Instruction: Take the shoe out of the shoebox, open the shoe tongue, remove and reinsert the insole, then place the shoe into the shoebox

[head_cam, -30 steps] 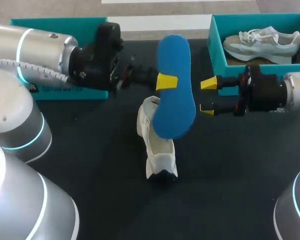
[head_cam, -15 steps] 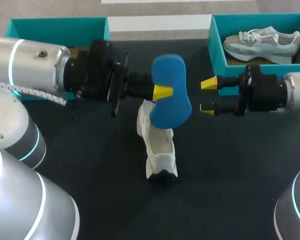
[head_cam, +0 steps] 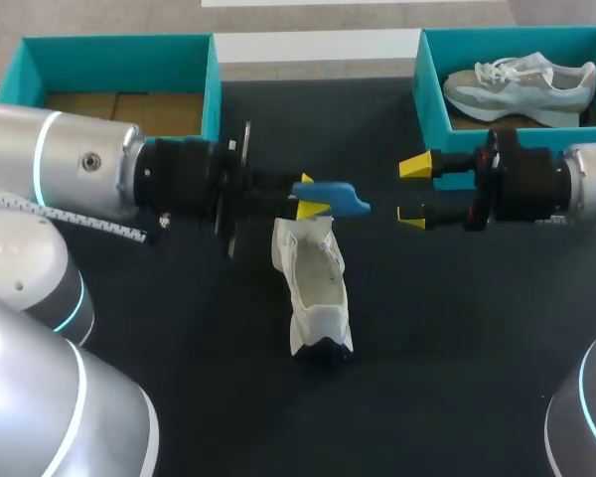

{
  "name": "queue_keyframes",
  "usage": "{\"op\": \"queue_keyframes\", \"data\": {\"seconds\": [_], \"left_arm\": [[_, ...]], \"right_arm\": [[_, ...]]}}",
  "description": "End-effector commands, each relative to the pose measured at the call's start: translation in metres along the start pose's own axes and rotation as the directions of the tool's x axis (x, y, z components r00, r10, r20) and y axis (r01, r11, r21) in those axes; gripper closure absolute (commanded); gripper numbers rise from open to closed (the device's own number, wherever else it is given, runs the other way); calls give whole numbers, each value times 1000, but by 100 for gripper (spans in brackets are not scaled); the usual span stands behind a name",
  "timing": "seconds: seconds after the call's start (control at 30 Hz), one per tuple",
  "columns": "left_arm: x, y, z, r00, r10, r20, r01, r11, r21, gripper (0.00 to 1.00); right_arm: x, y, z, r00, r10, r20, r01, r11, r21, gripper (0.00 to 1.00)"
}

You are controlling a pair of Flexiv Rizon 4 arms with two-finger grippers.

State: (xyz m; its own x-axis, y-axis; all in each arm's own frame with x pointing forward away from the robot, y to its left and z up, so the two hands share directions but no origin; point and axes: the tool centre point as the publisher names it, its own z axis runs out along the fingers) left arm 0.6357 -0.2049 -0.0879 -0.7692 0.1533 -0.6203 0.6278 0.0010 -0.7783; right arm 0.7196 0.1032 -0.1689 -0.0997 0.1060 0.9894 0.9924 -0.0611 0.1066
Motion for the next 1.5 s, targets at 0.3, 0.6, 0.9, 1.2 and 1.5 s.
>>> {"op": "queue_keyframes", "data": {"seconds": [0.3, 0.6, 0.9, 1.2, 1.5], "left_arm": [[15, 14, 1, 727, 679, 100, -680, 732, -31, 100], [15, 14, 1, 727, 679, 100, -680, 732, -31, 100], [15, 14, 1, 727, 679, 100, -680, 732, -31, 100], [15, 14, 1, 727, 679, 100, -680, 732, -31, 100], [21, 42, -2, 580, 813, 60, -807, 583, -98, 100]], "right_arm": [[0, 0, 2, 1000, 1, 3, -1, 1000, -2, 0], [0, 0, 2, 1000, 1, 3, -1, 1000, -2, 0], [0, 0, 2, 1000, 1, 3, -1, 1000, -2, 0], [0, 0, 2, 1000, 1, 3, -1, 1000, -2, 0], [1, 1, 7, 998, 43, -36, -42, 999, 19, 0]]}}
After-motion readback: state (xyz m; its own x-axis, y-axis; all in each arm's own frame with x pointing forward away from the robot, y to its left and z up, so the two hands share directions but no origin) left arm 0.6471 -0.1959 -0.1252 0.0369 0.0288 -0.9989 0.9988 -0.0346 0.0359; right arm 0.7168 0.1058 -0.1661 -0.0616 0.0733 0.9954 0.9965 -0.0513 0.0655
